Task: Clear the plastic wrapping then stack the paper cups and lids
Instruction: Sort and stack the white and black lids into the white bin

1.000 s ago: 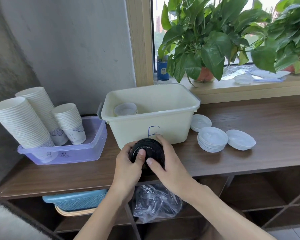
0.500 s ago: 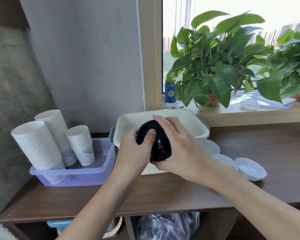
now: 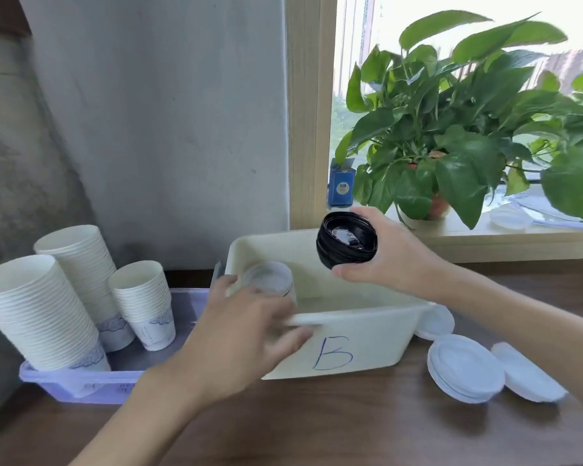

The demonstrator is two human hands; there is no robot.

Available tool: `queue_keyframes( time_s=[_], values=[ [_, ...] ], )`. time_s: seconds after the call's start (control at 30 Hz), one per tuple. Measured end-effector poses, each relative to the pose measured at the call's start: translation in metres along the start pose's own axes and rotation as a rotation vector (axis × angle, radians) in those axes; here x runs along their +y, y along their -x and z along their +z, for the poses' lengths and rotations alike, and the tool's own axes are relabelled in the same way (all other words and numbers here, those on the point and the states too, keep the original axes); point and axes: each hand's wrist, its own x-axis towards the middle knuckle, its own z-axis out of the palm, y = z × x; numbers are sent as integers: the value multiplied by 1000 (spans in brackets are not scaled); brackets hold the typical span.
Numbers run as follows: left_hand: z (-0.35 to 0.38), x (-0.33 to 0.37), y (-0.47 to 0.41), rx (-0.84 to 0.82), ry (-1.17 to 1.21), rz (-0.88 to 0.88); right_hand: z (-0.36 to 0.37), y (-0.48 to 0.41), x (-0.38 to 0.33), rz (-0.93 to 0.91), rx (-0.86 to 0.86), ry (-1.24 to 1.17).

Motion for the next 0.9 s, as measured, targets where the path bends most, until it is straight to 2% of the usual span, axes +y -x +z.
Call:
queue_keyframes(
  time_s=[0.13, 0.3, 0.5, 0.63, 0.9],
  values=[
    [6, -4, -3, 79, 25, 14, 5, -16, 11, 59, -92, 82],
    [0, -7, 8, 57, 103, 69, 15, -21, 18, 67, -190, 319],
    [5, -1, 23, 154, 156, 188, 34, -7, 29, 76, -326, 189],
    [4, -11, 21, 169, 255, 149, 49, -5, 45, 87, -361, 206],
    [11, -18, 18, 150, 164, 120, 66, 1, 55, 140, -394, 290]
  ],
)
